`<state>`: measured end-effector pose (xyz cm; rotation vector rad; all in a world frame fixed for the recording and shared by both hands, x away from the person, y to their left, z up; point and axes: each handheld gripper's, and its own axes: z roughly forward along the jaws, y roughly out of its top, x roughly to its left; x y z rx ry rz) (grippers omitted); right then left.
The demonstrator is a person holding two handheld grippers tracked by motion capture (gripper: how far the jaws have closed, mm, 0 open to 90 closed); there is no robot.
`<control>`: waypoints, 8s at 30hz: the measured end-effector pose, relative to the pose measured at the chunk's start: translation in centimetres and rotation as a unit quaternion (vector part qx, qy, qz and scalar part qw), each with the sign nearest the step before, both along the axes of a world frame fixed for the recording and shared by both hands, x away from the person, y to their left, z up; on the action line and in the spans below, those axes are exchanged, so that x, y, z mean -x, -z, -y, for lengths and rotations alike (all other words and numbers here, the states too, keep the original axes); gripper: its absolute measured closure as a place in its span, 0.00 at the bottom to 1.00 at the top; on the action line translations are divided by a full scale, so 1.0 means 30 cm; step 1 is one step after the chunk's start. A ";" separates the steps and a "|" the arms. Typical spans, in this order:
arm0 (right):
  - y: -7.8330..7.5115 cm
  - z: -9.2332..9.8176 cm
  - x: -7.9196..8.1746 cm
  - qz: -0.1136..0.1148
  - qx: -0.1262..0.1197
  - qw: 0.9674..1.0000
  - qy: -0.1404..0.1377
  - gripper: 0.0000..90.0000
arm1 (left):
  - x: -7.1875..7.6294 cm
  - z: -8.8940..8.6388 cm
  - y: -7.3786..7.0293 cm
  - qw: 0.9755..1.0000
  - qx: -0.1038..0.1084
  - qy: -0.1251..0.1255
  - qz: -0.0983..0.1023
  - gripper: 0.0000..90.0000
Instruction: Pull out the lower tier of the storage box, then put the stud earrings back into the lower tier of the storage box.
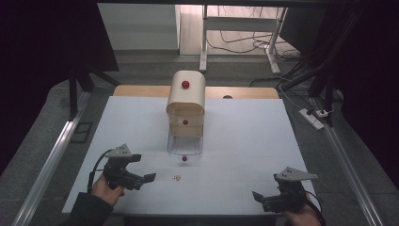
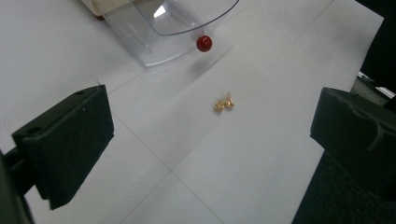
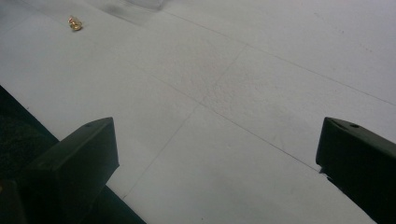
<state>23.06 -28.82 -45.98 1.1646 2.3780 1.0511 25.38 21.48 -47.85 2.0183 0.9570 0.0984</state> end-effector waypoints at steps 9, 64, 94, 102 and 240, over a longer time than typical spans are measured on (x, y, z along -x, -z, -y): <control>0.001 -0.001 0.000 -0.001 0.002 1.000 0.000 0.00 | 0.049 -0.049 0.008 1.000 0.003 -0.017 0.001 0.00; 0.002 -0.005 0.002 -0.002 0.008 1.000 -0.005 0.00 | 0.153 -0.177 0.015 0.998 -0.033 -0.057 -0.014 0.00; 0.003 -0.007 0.001 -0.005 0.011 1.000 -0.005 0.00 | 0.082 -0.060 0.018 0.999 -0.042 -0.002 -0.013 0.00; 0.003 -0.007 0.000 -0.006 0.012 1.000 -0.005 0.00 | 0.058 -0.026 0.033 0.999 -0.044 0.009 -0.023 0.00; 0.006 -0.017 0.005 -0.005 0.026 0.999 -0.018 0.00 | -0.207 0.240 -0.010 0.995 -0.087 0.027 0.048 0.89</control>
